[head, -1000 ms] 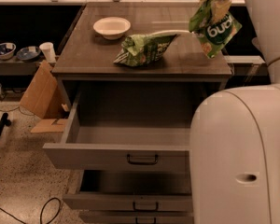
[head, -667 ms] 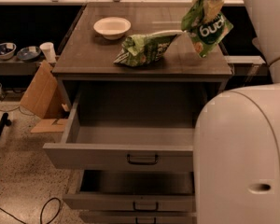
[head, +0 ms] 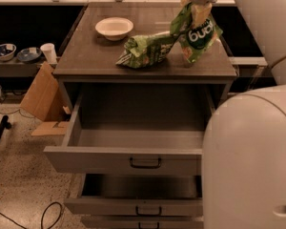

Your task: Pick green rice chip bag from top drawer and place on counter

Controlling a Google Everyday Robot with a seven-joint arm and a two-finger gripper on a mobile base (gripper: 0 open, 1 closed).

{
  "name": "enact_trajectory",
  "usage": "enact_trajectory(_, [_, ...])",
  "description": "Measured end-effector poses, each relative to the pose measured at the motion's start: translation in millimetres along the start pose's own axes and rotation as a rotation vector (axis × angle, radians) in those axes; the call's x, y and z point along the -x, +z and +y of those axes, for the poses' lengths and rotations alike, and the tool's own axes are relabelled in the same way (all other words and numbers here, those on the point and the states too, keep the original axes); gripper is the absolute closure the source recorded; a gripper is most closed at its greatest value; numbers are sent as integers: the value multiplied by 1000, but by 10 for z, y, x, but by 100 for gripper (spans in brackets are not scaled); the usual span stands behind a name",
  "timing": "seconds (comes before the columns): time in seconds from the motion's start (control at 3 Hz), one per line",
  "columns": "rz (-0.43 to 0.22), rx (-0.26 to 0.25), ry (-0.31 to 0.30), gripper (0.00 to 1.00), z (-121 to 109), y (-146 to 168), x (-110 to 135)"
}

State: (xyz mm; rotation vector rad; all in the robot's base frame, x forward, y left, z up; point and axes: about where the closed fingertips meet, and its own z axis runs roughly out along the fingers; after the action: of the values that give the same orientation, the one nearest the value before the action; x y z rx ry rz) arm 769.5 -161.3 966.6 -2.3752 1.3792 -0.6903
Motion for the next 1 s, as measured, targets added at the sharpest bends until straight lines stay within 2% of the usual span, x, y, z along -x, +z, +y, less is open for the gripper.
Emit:
enact_trajectory(0.33, [9, 20, 15, 100, -12, 115, 34])
enact_trajectory(1.0, [60, 28, 79, 100, 1, 85, -192])
